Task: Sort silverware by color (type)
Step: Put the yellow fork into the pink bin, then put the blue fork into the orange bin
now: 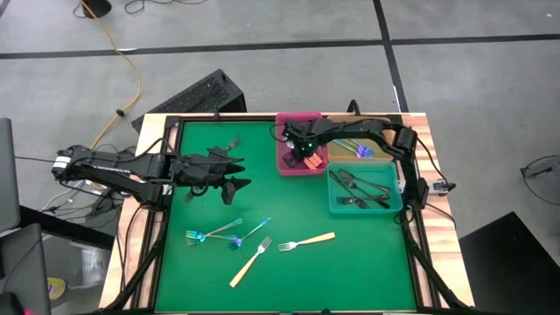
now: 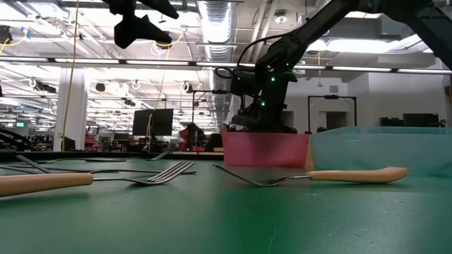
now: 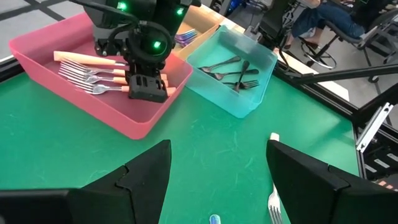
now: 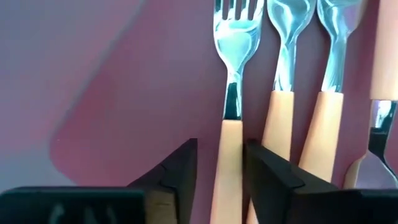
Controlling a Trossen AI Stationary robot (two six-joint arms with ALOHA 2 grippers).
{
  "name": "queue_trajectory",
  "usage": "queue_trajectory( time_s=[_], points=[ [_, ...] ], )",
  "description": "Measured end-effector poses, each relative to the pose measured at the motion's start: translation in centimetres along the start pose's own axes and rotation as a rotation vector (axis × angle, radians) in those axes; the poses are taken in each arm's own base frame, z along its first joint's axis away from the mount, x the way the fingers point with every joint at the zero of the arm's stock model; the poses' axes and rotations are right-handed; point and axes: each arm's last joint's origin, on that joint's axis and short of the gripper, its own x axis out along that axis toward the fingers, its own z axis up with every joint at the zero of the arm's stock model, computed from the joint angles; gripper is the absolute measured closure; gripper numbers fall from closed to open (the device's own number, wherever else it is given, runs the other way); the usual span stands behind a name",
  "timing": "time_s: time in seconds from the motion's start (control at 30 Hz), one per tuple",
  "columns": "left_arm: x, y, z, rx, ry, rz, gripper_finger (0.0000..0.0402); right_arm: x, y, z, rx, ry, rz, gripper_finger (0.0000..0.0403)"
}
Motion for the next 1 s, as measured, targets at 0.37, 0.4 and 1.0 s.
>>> queue_trajectory(
  time_s=[0.37,0.4,1.0],
  points=[
    [0.0,0.2,-0.3,0.002,0.037,0.008,0.0155,-3.5,-0.2,2.1,-0.044,-0.062,0.016,0.0217],
    [0.0,0.1,-0.3,0.002,0.040,0.003,0.0155,-4.0,-0.3,2.4,-0.052,-0.068,0.016,0.0218],
    [-0.7,0.8,-1.1,-0.004,0.136,0.042,0.0155,-20.7,-2.3,8.4,-0.247,-0.299,0.016,0.0232]
  ],
)
